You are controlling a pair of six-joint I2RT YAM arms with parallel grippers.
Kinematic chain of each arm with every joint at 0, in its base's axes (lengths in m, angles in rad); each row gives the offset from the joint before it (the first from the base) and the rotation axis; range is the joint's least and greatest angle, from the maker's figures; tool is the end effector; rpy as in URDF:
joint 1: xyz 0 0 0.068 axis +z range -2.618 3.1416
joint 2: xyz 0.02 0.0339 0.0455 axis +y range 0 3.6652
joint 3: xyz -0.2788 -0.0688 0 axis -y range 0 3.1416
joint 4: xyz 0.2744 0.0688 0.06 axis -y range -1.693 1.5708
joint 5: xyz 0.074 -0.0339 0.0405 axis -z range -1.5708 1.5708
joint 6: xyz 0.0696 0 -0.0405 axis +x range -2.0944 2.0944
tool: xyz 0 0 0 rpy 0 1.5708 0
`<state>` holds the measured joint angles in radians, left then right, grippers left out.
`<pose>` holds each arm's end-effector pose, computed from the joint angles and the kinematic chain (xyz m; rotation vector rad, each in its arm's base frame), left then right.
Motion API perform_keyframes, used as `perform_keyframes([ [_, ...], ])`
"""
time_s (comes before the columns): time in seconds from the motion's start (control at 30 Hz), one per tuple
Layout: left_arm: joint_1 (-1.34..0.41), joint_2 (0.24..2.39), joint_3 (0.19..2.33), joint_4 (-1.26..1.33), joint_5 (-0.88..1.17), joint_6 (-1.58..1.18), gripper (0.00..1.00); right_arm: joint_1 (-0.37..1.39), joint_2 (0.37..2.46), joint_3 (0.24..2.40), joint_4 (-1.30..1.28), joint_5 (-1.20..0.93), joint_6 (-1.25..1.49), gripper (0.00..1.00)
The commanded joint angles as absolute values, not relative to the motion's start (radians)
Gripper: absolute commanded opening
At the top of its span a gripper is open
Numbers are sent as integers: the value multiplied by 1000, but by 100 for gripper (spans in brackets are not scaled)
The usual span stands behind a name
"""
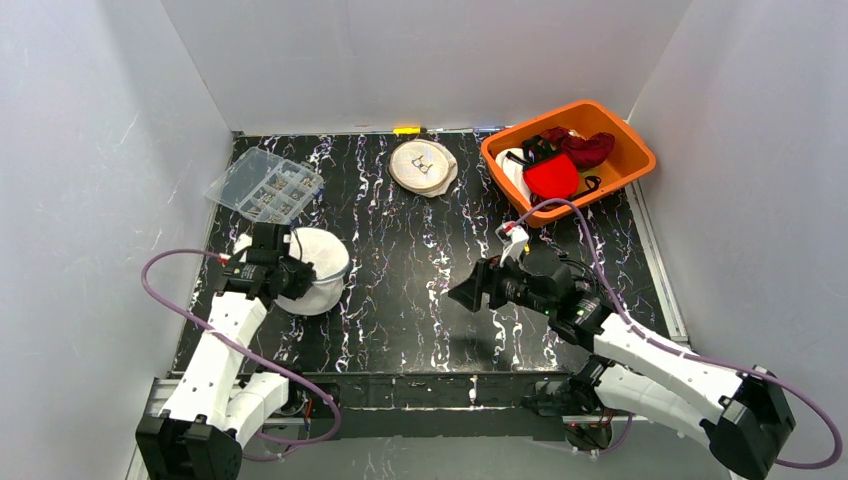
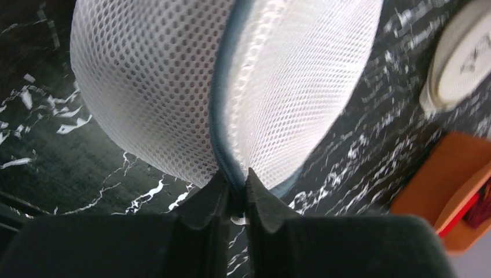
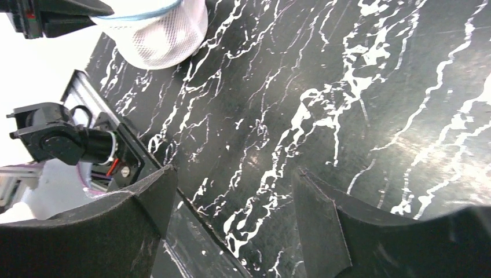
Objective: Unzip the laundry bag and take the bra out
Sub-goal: Pick up the laundry bag at the center of the board, then place the laundry bag at the center of the board.
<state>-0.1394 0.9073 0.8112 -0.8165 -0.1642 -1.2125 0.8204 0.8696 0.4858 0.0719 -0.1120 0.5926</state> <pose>0.2140 -0.0185 0.2537 -1.3403 2.1160 -0.3743 0.1670 0.1906 0.2355 -0.3123 2.0026 1.0438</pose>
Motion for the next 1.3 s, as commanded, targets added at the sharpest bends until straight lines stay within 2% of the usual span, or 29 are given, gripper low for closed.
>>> perform_keyframes([
  [0.0, -135, 897, 866, -704, 3, -1014, 2, 827, 796, 579, -69, 22, 480, 80],
  [0.23, -149, 932, 935, -461, 472, -826, 0, 827, 746, 677, -198, 165, 360, 81],
  [0.4, -268, 1043, 1009, -381, 723, -712, 0, 828, 721, 745, -239, 176, 315, 81],
  [0.57, -455, 1118, 1002, -237, 782, -664, 0, 827, 648, 764, -243, 176, 299, 82],
  [0.77, -474, 1245, 857, 59, 814, -736, 0, 827, 577, 740, -282, 230, 323, 82],
  [1.07, -482, 1328, 792, -47, 751, -608, 3, 826, 630, 546, -250, 248, 485, 82],
  [1.13, -482, 1324, 791, -92, 722, -585, 8, 825, 676, 535, -209, 206, 506, 82],
  [1.27, -482, 1280, 797, -157, 654, -561, 46, 825, 755, 535, -138, 165, 511, 82],
])
